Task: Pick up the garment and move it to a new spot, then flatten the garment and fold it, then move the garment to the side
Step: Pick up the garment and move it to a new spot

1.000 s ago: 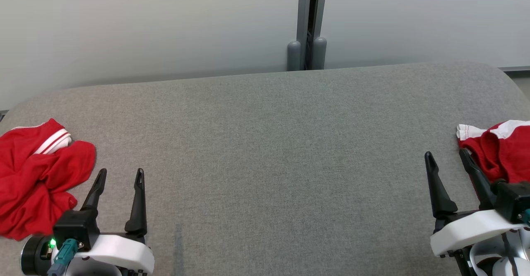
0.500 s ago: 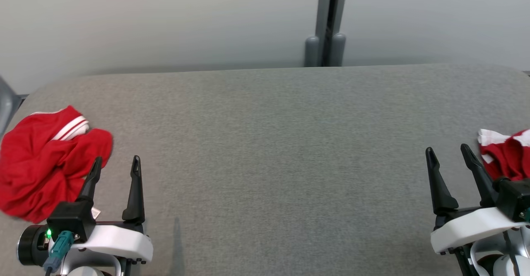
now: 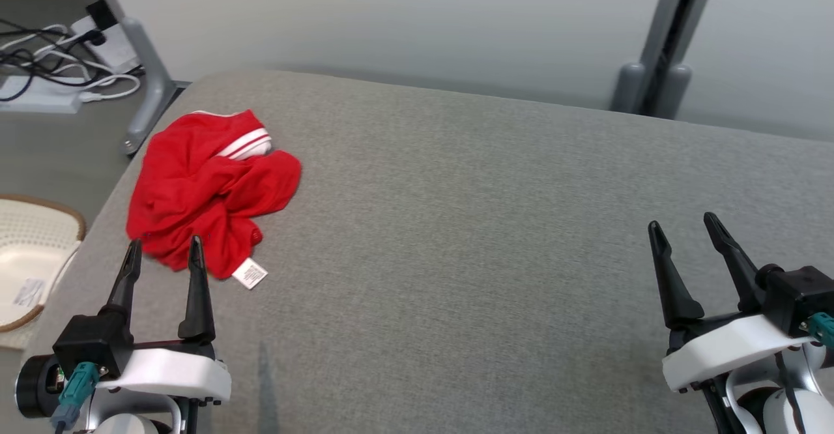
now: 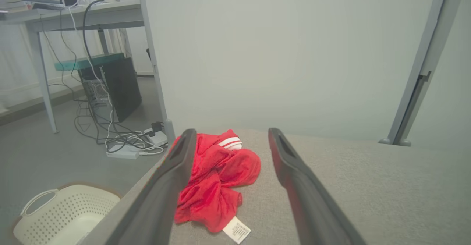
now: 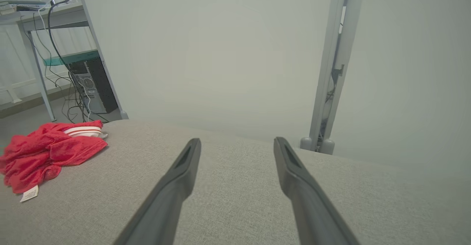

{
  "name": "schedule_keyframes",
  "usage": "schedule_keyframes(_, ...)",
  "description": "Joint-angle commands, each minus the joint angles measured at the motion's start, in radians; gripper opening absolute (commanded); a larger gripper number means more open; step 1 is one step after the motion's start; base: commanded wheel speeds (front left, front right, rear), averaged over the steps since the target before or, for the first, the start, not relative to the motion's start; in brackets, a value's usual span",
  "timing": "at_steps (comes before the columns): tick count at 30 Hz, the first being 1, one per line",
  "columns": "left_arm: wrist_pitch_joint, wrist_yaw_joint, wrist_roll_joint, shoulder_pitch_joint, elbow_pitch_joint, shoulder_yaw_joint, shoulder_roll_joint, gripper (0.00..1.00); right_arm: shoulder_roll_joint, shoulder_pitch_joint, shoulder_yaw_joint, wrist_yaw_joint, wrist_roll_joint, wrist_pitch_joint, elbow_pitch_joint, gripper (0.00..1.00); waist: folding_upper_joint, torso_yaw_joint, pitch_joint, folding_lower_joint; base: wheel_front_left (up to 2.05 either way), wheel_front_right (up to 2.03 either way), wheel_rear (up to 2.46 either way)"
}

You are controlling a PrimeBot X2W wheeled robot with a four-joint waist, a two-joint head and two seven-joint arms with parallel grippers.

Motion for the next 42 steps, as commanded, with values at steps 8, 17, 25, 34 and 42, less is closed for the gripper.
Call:
schedule_keyframes(8, -0.012, -0.016, 0.002, 0.014, -0.001, 0.024, -0.016, 1.00, -0.006, -0.010, 0.009, 0.000, 0.007, 0.005, 0.007, 1.00, -0.0001, 0.131, 0.005, 0.0000, 0.00, 0.00, 0.00)
schedule_keyframes(17, -0.014, -0.028, 0.021, 0.011, -0.003, 0.044, -0.030, 1.00, -0.008, -0.007, 0.010, 0.000, 0.012, 0.014, 0.002, 1.00, -0.0001, 0.148, 0.008, 0.0000, 0.00, 0.00, 0.00)
schedule_keyframes(25, -0.015, -0.047, 0.036, -0.048, -0.009, 0.063, -0.038, 1.00, -0.015, -0.028, 0.016, 0.000, 0.014, 0.022, -0.015, 1.00, -0.0001, 0.138, 0.039, 0.0000, 0.00, 0.00, 0.00)
schedule_keyframes(34, 0.007, -0.138, -0.014, -0.257, 0.171, 0.097, -0.047, 1.00, -0.039, -0.086, 0.038, 0.000, 0.005, 0.056, -0.063, 1.00, -0.0001, 0.062, 0.170, 0.0000, 0.00, 0.00, 0.00)
schedule_keyframes(42, 0.095, -0.286, -0.111, -0.469, 0.570, 0.089, -0.075, 1.00, -0.061, -0.140, 0.044, 0.000, 0.005, 0.064, -0.082, 1.00, -0.0001, -0.017, 0.286, 0.0000, 0.00, 0.00, 0.00)
